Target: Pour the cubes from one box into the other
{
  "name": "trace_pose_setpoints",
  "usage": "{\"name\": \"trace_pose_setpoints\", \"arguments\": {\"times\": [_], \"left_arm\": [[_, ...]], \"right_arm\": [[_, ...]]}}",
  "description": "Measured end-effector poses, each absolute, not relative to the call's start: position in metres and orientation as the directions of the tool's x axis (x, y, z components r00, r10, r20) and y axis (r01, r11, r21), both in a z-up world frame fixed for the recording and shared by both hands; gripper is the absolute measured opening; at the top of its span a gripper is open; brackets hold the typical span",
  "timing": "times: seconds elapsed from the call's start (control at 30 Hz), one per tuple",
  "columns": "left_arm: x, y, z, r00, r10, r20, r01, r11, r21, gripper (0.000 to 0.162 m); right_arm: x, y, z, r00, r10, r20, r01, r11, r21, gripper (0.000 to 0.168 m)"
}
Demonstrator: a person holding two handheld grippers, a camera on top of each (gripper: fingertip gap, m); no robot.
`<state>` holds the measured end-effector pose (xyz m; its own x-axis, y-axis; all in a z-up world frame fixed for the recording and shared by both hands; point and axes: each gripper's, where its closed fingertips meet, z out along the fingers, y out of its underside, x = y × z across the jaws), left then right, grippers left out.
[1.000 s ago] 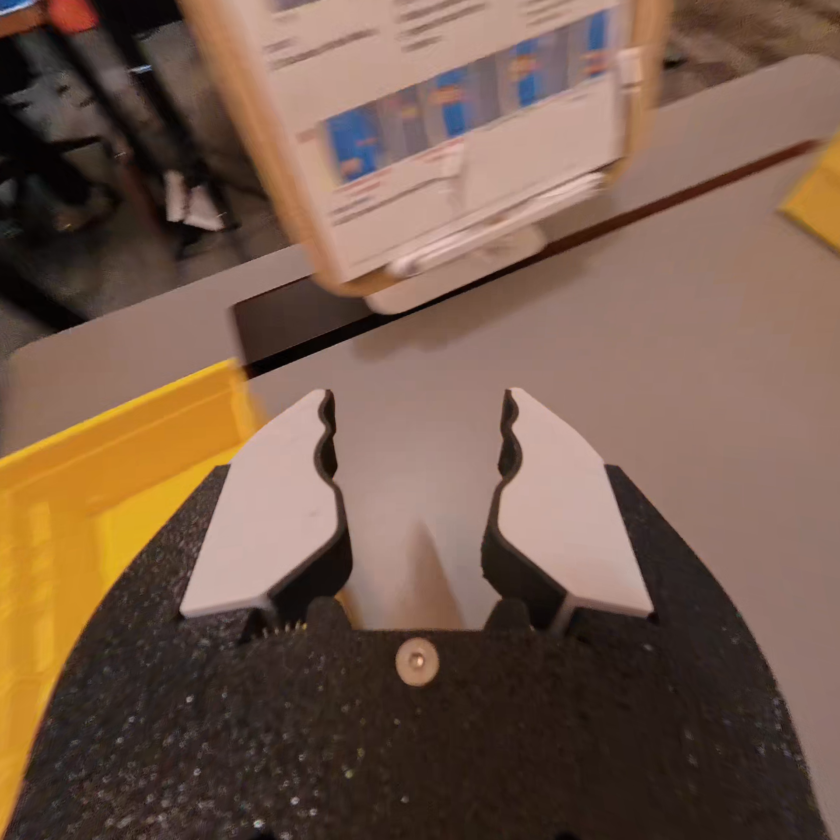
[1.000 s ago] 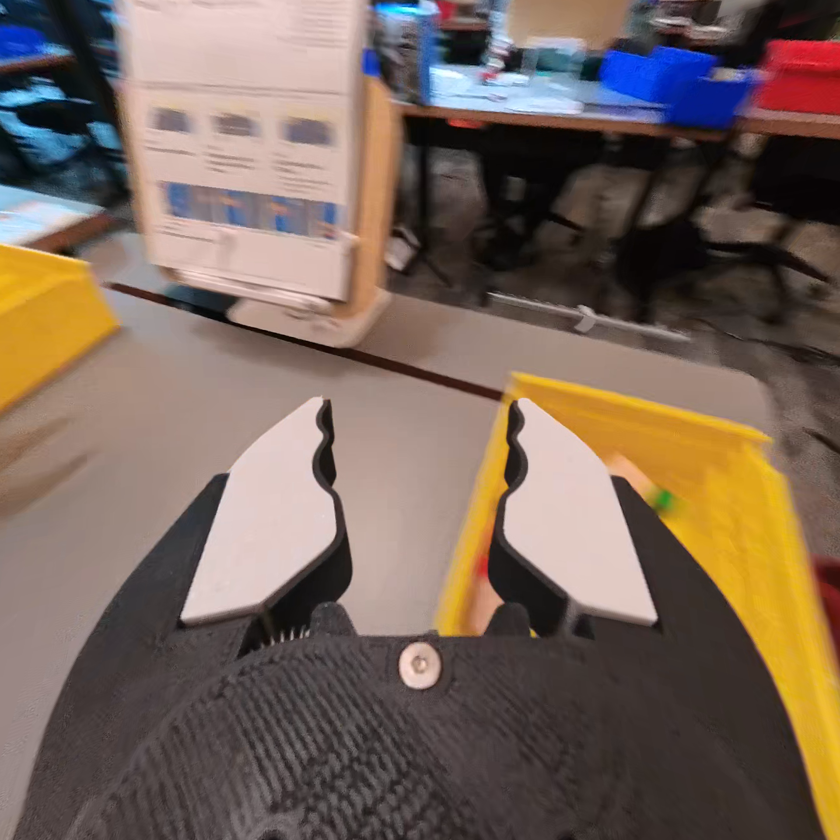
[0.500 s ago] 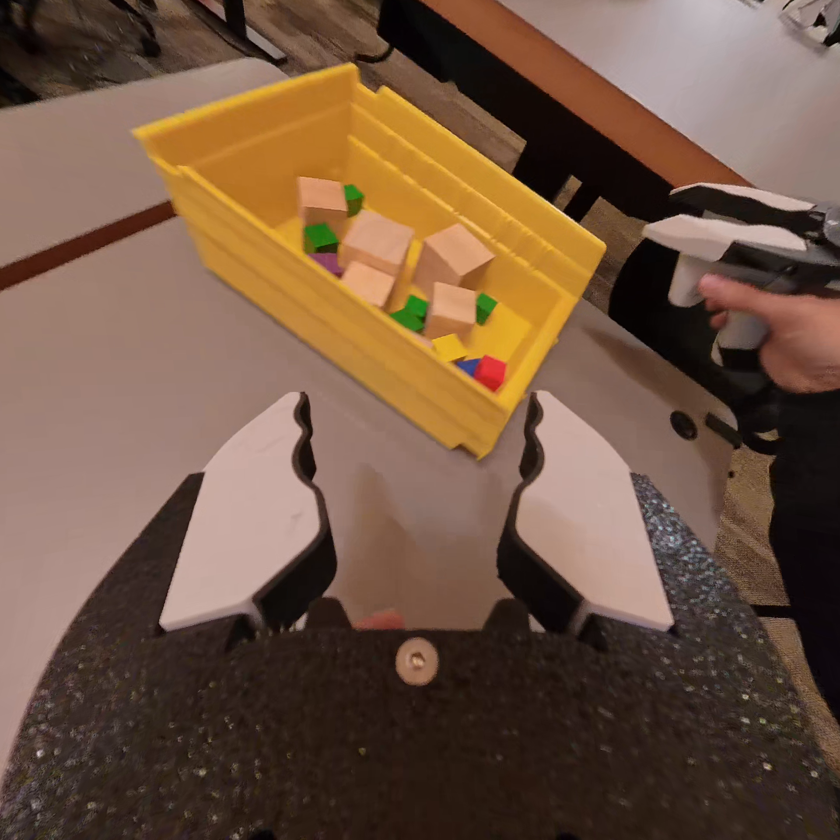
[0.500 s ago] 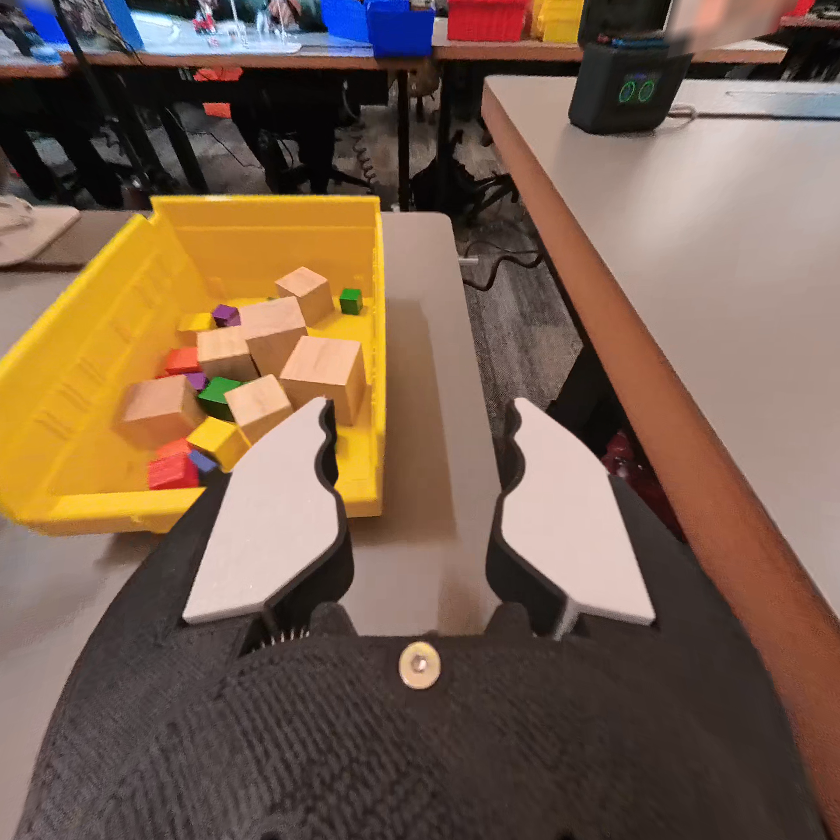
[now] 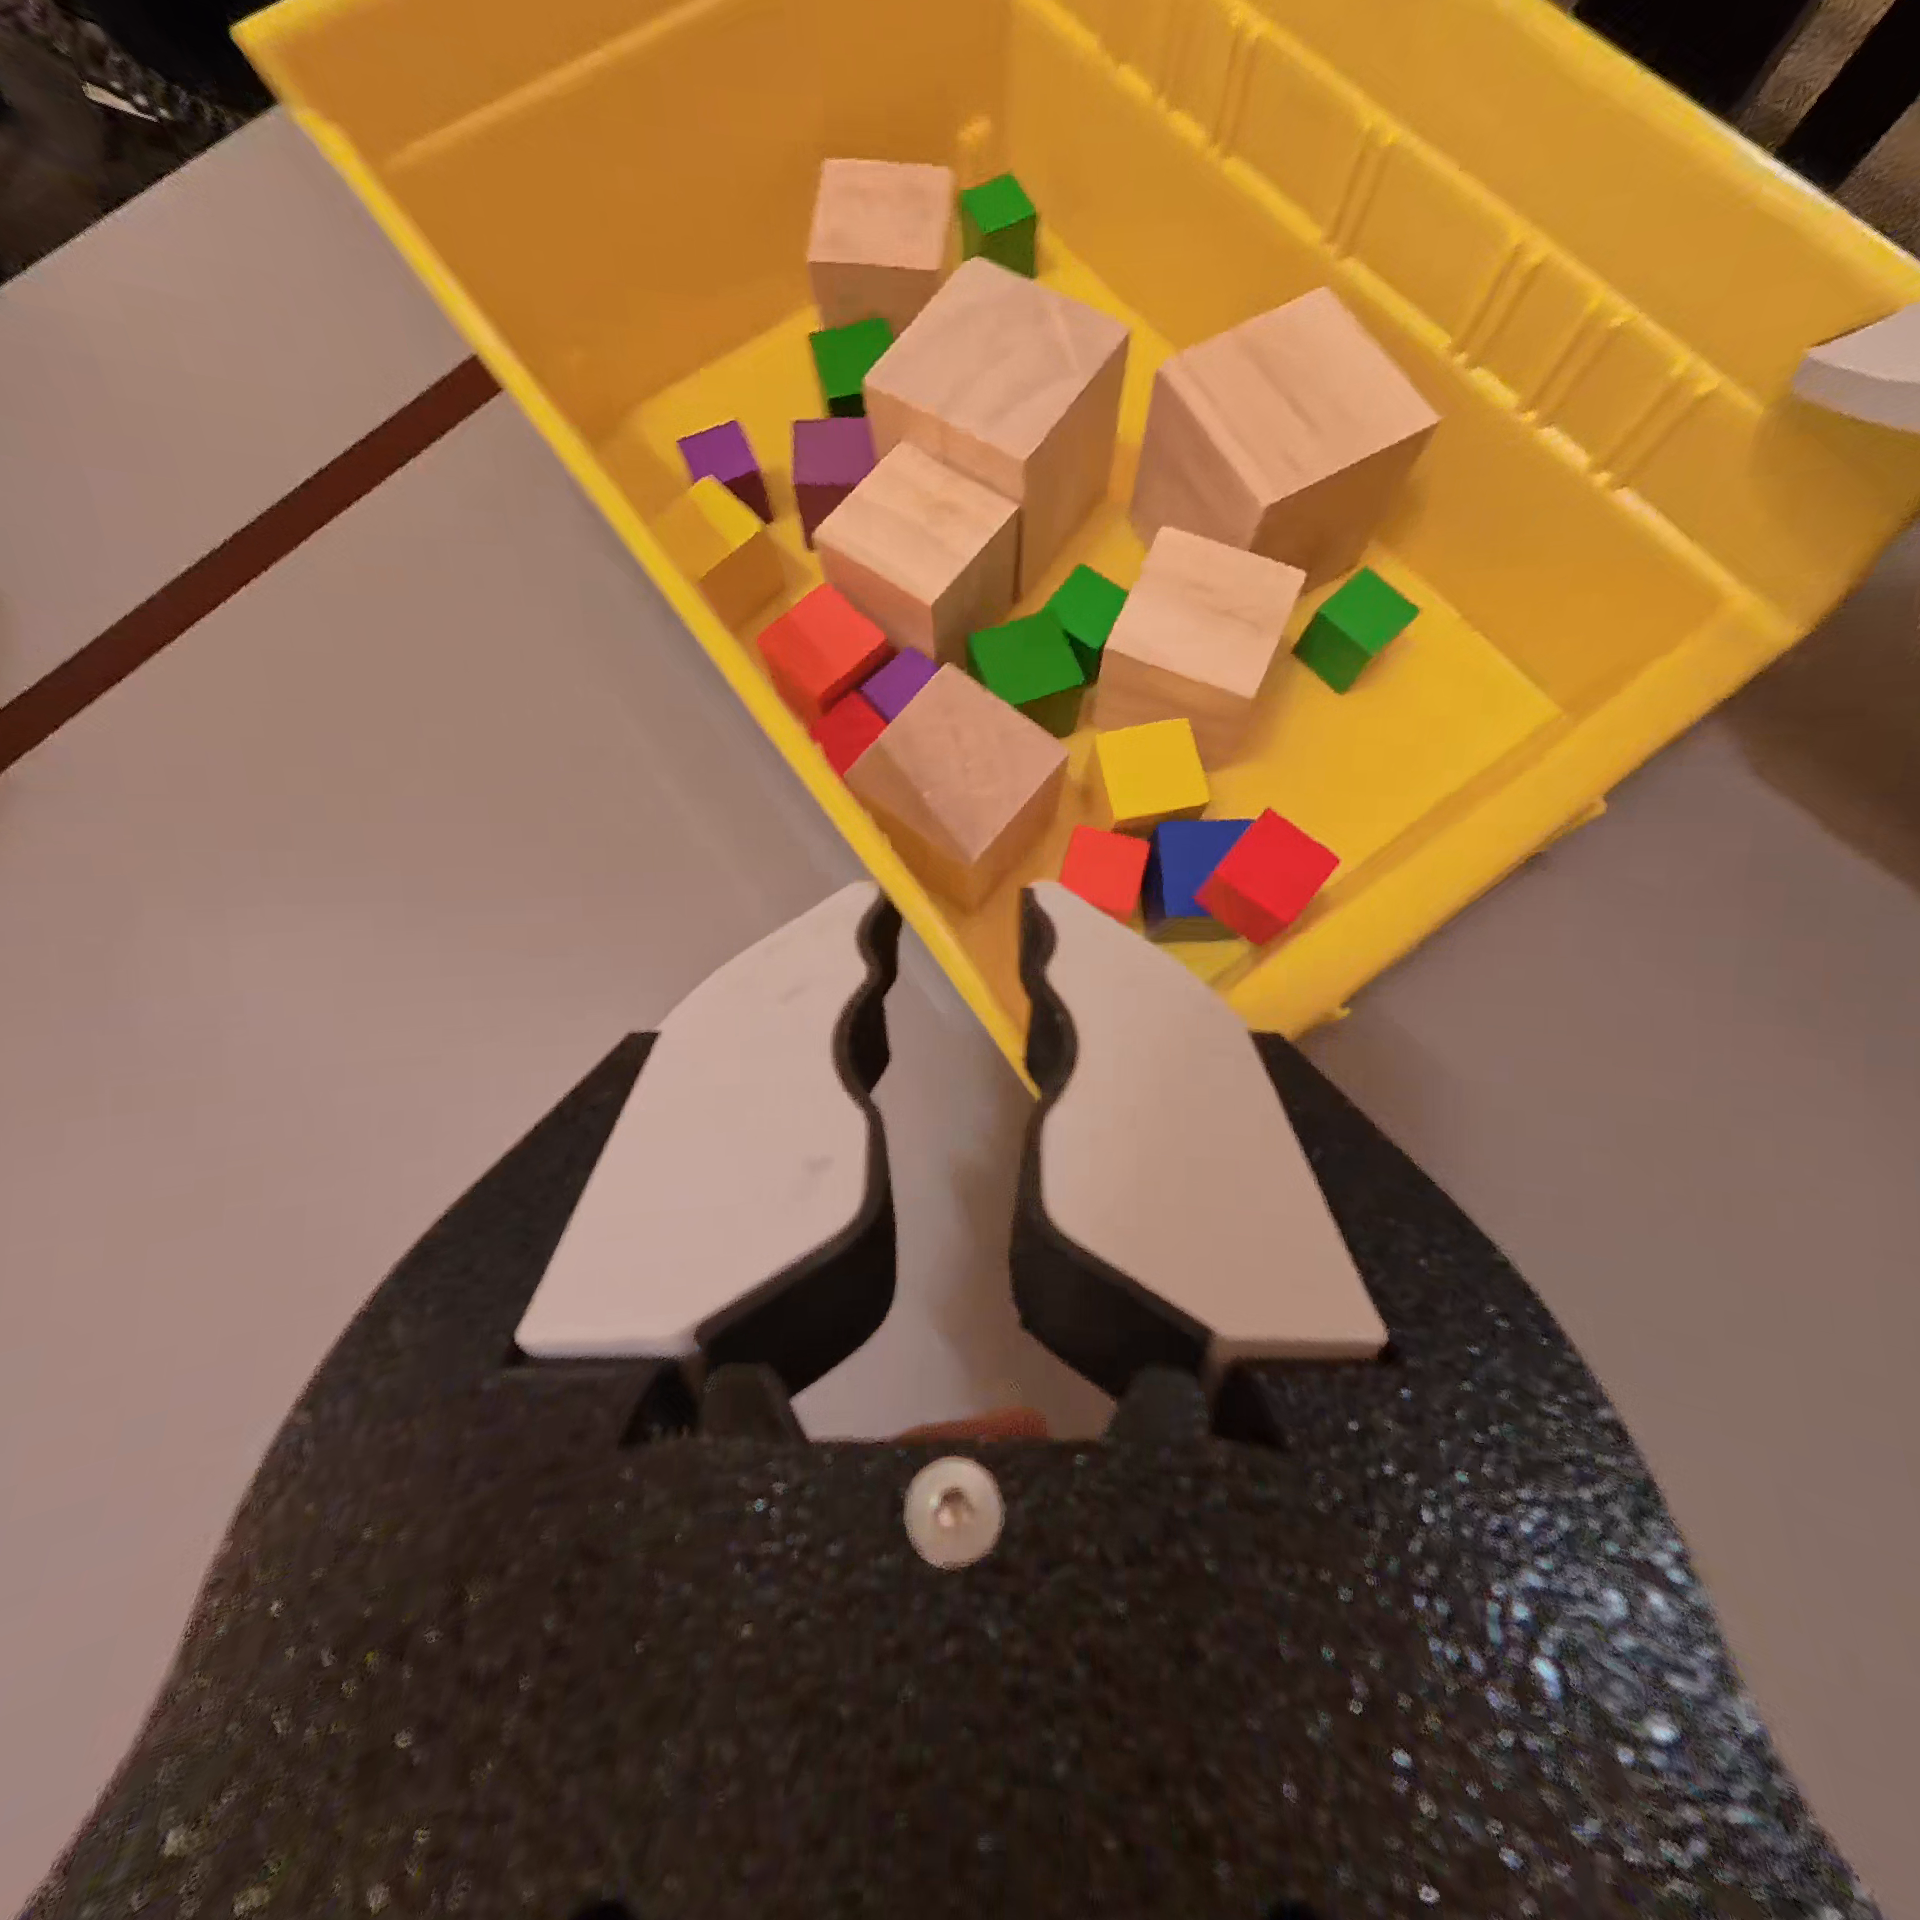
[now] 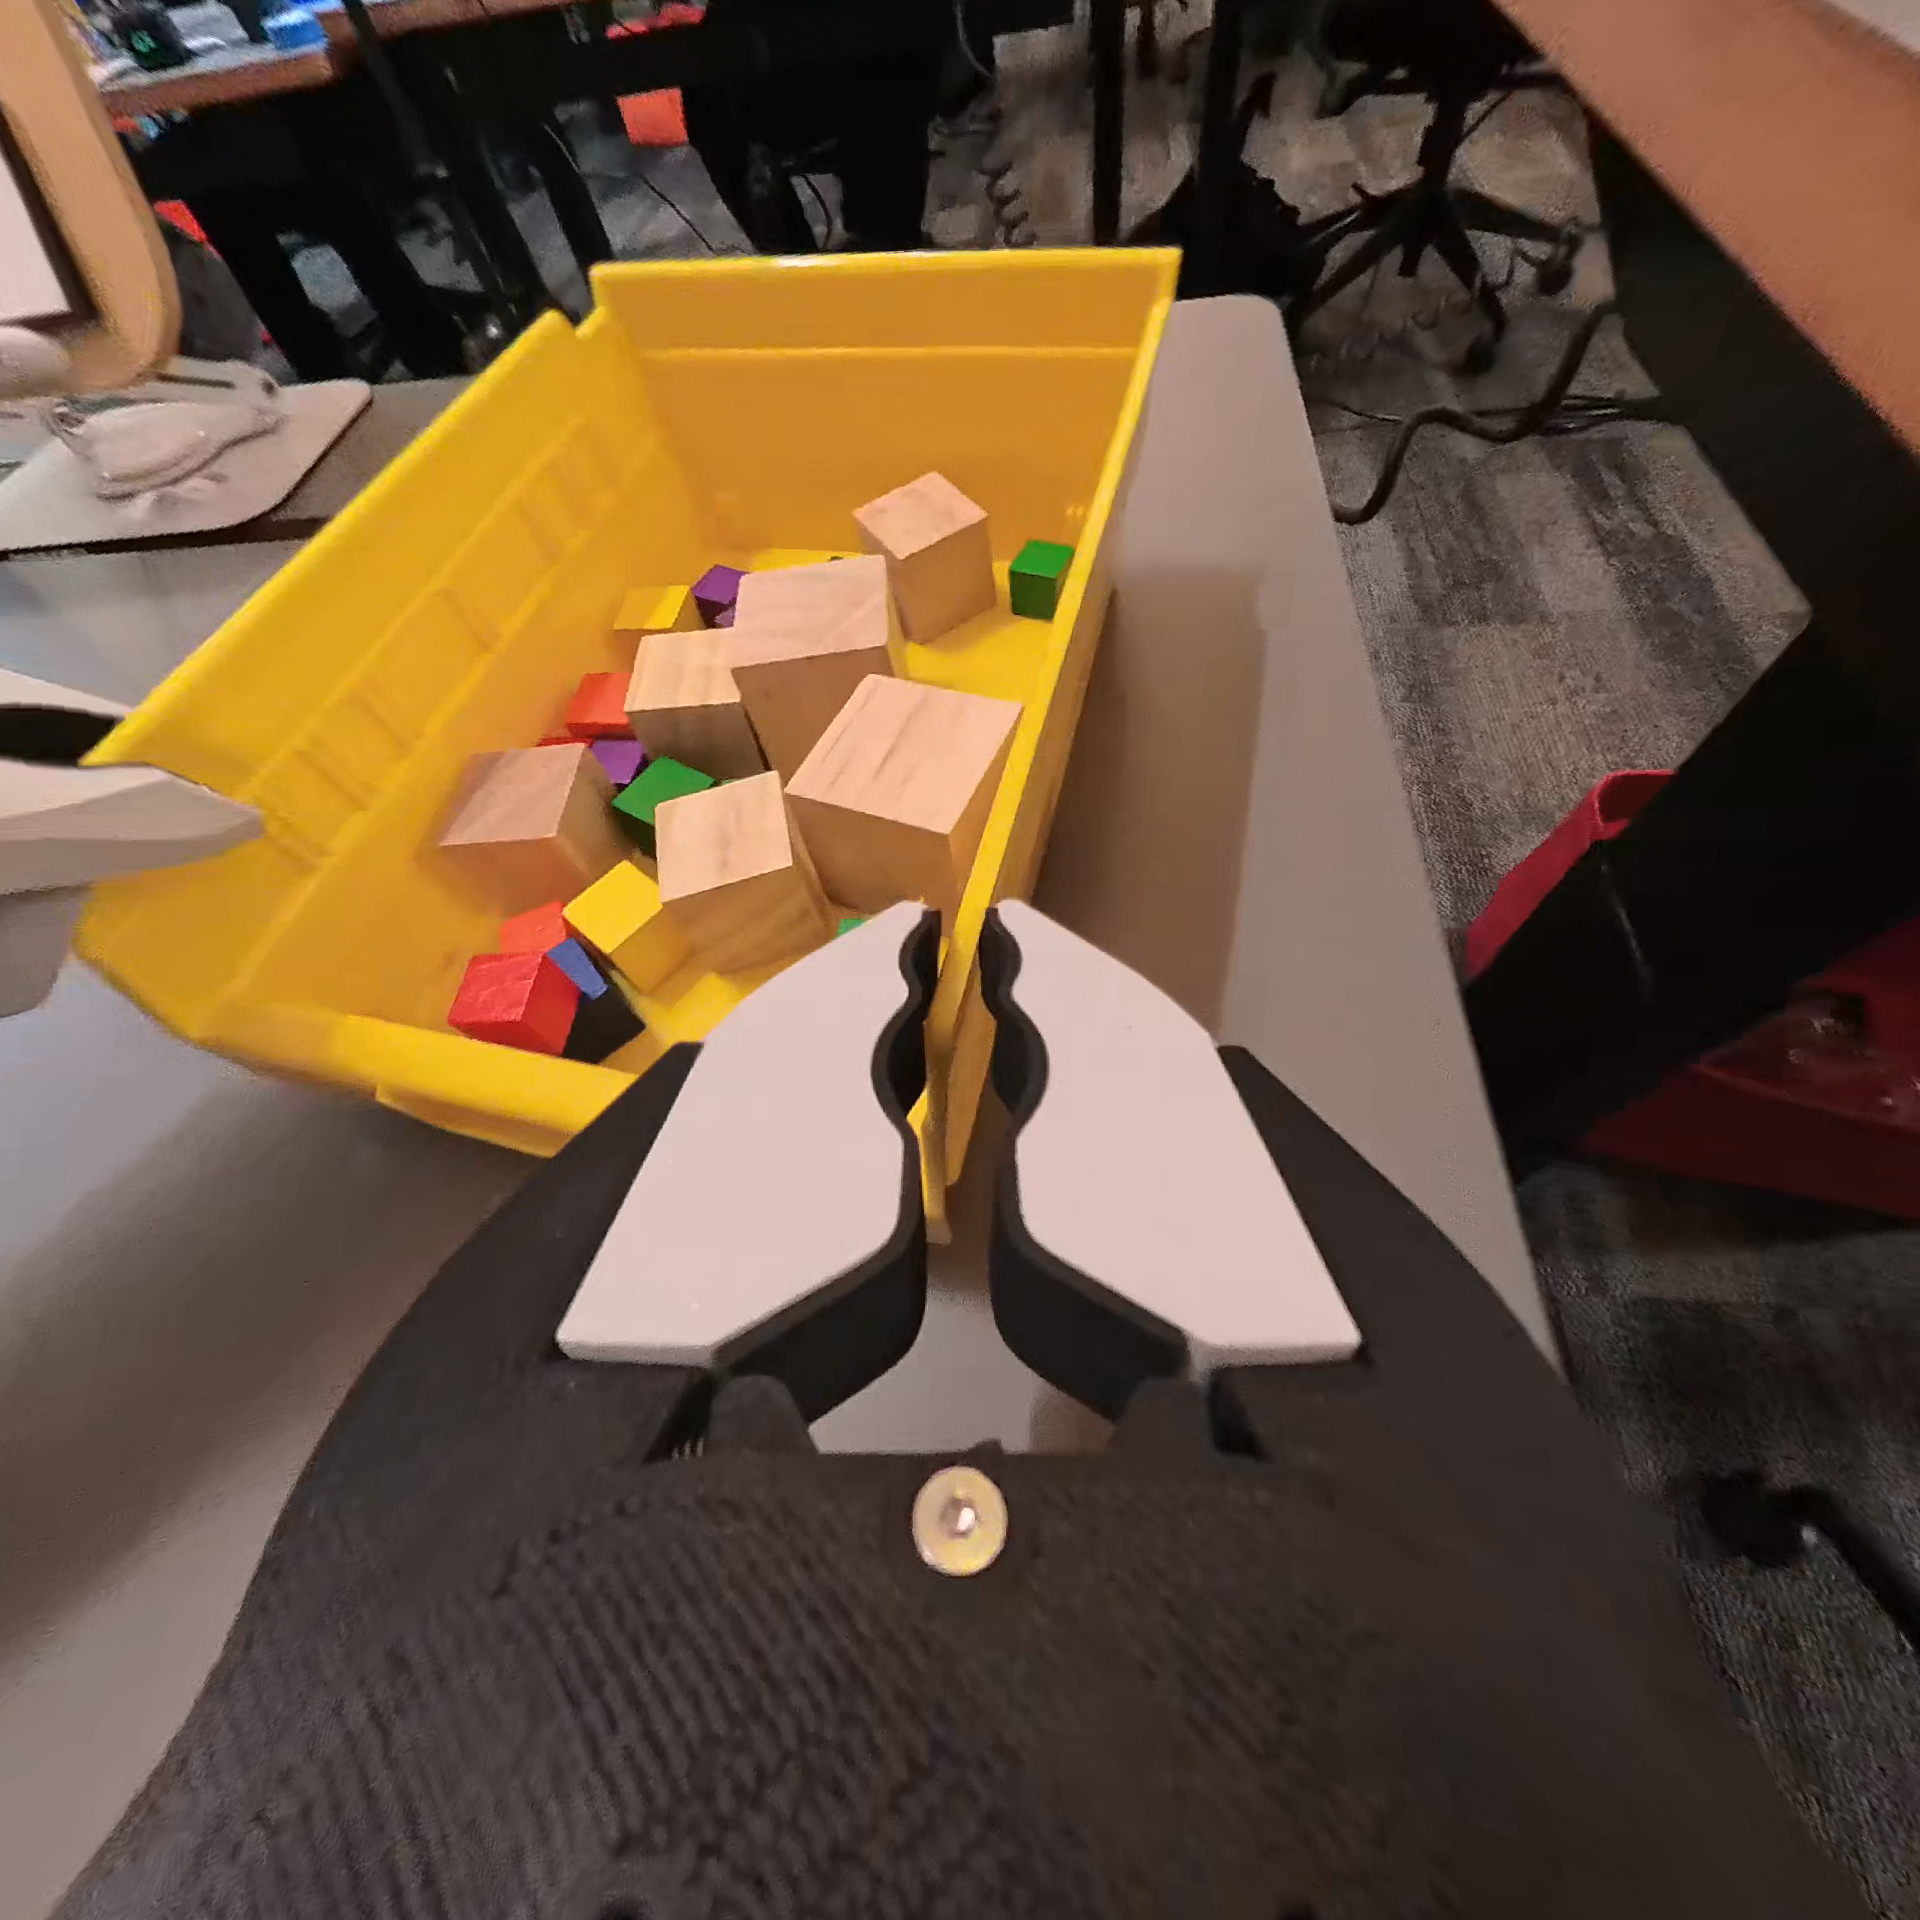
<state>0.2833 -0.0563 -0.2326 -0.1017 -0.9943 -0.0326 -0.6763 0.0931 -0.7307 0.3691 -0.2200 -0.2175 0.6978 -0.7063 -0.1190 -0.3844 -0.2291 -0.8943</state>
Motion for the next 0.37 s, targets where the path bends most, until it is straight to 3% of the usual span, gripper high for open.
{"name": "trace_pose_setpoints", "arguments": {"times": [0.03, 0.37], "left_arm": [[0.276, -0.048, -0.232, -0.105, -0.992, -0.063, -0.674, 0.117, -0.729, 0.016], [0.170, 0.047, -0.235, -0.017, -0.995, -0.099, -0.697, 0.083, -0.712, 0.011]], "right_arm": [[0.359, -0.215, -0.217, 0.695, -0.711, -0.106, -0.382, -0.241, -0.892, 0.008], [0.241, -0.122, -0.209, 0.780, -0.625, -0.035, -0.290, -0.311, -0.905, 0.011]]}}
